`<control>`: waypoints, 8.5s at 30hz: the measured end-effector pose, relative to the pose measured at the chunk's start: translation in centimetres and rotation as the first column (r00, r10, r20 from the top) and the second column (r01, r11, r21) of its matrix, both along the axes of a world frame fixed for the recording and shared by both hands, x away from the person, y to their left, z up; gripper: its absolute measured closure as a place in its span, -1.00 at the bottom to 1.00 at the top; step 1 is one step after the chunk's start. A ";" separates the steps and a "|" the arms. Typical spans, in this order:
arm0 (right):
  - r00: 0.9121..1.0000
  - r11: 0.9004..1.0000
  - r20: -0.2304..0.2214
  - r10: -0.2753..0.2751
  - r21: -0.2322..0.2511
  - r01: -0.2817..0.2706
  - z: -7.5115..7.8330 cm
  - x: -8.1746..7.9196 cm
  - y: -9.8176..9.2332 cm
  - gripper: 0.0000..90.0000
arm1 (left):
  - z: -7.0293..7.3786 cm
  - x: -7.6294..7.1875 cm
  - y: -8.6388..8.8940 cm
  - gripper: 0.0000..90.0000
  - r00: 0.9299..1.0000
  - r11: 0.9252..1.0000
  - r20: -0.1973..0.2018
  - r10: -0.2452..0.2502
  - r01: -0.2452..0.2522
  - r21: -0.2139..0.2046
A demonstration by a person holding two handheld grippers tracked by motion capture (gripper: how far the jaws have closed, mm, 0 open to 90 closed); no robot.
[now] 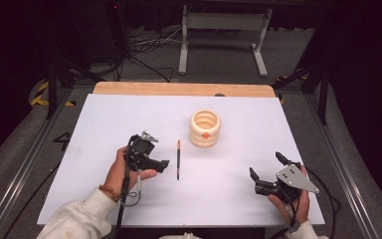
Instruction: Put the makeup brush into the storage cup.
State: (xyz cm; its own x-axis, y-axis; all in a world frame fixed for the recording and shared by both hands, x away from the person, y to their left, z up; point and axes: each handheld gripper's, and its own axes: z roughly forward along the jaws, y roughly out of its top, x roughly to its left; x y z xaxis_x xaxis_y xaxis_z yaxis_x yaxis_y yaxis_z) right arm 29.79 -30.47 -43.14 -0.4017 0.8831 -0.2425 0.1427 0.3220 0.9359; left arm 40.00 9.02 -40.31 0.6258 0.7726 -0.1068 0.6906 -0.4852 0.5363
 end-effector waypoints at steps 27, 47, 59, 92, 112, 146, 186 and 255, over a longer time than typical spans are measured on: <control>0.999 1.000 -0.027 0.016 -0.014 -0.016 -0.3 0.3 0.2 -0.90 | -1.8 7.0 -6.8 0.84 0.950 0.971 -0.306 0.057 0.018 0.238; 1.000 1.000 -0.030 0.009 -0.018 -0.010 -0.4 0.3 0.3 -0.90 | 0.1 5.6 -2.9 0.85 0.987 0.985 -0.085 -0.139 0.147 0.093; 1.000 1.000 -0.023 0.005 -0.020 -0.006 -0.3 0.3 0.2 -0.90 | 3.4 3.9 1.4 0.85 0.986 0.977 0.104 -0.132 0.147 -0.157; 1.000 1.000 -0.015 0.010 -0.015 -0.011 -0.3 0.2 0.2 -0.90 | 6.5 3.2 0.8 0.85 0.837 0.830 0.531 -0.134 0.387 -0.401; 1.000 1.000 -0.007 0.022 -0.003 -0.022 -0.3 0.3 0.1 -0.90 | 6.5 6.3 -4.6 0.85 0.780 0.797 0.612 -0.132 0.451 -0.403; 0.999 0.999 0.002 0.038 0.015 -0.038 -0.1 0.2 -0.1 -0.90 | 3.1 10.4 -9.2 0.85 0.790 0.819 0.597 -0.137 0.430 -0.380; 0.999 0.999 -0.006 0.052 -0.001 -0.052 -0.3 0.3 0.2 -0.90 | 0.2 8.7 -8.0 0.84 0.780 0.832 0.589 -0.209 0.459 -0.312; 0.999 0.999 -0.008 0.054 -0.010 -0.054 -0.4 0.2 0.4 -0.90 | 4.4 5.1 -5.1 -0.90 0.723 0.900 0.666 -0.185 0.396 -0.180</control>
